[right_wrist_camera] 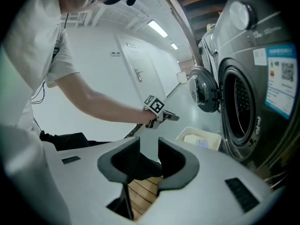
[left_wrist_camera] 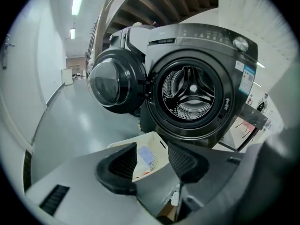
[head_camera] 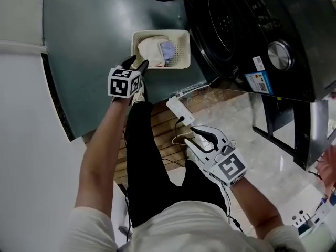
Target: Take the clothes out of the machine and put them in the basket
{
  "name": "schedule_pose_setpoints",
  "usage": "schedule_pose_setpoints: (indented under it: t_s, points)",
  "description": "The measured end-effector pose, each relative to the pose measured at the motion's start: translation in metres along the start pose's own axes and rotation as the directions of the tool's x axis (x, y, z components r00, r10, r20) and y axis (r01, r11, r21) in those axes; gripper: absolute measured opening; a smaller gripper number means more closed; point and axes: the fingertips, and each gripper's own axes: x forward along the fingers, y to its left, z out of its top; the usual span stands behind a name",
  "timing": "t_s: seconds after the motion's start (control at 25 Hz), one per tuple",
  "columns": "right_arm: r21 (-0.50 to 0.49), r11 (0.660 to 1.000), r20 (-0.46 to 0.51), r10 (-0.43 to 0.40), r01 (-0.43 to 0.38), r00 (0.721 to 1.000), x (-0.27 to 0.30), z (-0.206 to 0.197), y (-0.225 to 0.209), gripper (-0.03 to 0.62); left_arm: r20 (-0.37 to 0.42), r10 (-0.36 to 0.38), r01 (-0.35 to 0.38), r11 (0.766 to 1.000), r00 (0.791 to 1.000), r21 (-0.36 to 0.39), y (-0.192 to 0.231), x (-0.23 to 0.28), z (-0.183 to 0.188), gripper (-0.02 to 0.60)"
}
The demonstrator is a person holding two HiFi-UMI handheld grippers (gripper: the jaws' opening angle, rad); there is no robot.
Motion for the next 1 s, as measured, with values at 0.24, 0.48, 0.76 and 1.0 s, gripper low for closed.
schedule_pose_setpoints:
  t_s: [0.24,0.48,0.76,1.0]
  points:
    - [-0.077,0.997,0.023,0.020,-0.019,1.000,-0.044,0.011,0.008,0.126,0.071,-0.005,0.004,1.000,0.997,0.012,-0.049,-0.069,0.022,0.204]
    - [-0.154,0.988,0.064,0.029,-0.019,0.998,-0.084,0.025,0.028,0.126,0.170,-0.014,0.012,1.000,0.985,0.011,-0.100,-0.152,0.040,0.184]
    - [-0.171,0.985,0.106,0.023,-0.005,0.994,-0.132,0.035,0.052,0.126,0.301,-0.039,0.036,0.999,0.953,0.014,-0.174,-0.250,0.058,0.130]
    - [-0.175,0.985,0.137,0.009,0.015,0.991,-0.172,0.038,0.071,0.125,0.362,-0.059,0.053,0.998,0.930,0.028,-0.240,-0.321,0.058,0.061]
